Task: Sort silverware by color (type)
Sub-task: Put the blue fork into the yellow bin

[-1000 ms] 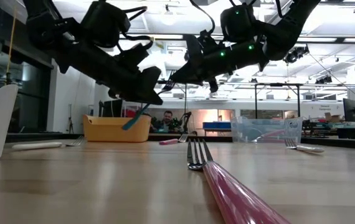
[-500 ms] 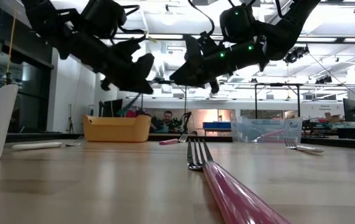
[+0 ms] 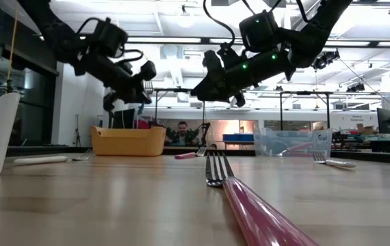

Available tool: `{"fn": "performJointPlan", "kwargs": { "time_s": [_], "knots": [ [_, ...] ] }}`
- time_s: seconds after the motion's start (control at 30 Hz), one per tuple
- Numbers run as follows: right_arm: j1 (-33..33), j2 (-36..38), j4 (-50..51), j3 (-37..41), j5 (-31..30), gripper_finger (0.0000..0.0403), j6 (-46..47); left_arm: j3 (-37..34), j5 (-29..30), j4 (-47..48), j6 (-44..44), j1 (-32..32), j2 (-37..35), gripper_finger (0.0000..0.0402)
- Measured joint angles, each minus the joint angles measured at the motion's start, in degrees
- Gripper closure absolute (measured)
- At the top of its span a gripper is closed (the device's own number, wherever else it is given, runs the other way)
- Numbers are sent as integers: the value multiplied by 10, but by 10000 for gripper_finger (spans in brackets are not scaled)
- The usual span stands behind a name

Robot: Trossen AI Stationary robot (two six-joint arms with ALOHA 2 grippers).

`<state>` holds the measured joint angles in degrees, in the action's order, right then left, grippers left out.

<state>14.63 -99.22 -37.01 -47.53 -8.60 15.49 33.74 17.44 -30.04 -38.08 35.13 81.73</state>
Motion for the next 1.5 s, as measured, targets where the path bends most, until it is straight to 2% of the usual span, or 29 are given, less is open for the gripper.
{"fn": "performJointPlan", "kwargs": {
  "time_s": [0.1, 0.17, 0.23, 0.3, 0.43, 0.53, 0.77, 1.03, 1.5],
  "knots": [
    [0, 0, 6, 0, 0, 277, -4, 3, -24, -16, 9, 32, 11, 398],
    [0, 0, 9, 0, 2, 277, -5, 22, -57, 22, 61, 54, 11, 397],
    [0, 0, 12, 0, 2, 277, -15, 60, -105, 111, 132, 74, 5, 397],
    [0, 0, 12, 0, 3, 277, -25, 118, -127, 242, 215, 86, 0, 398],
    [0, 0, 11, 0, 3, 277, -31, 239, -119, 485, 380, 97, 6, 398],
    [0, 0, 8, 0, 5, 277, -40, 282, -118, 568, 451, 106, 19, 398],
    [0, 0, 8, 0, 7, 277, -42, 271, -129, 592, 505, 107, 64, 398],
    [0, 0, 8, 0, 9, 277, -55, 271, -129, 579, 507, 102, 120, 398],
    [0, 0, 8, 0, 9, 277, -55, 271, -123, 572, 503, 102, 156, 398]
  ]
}}
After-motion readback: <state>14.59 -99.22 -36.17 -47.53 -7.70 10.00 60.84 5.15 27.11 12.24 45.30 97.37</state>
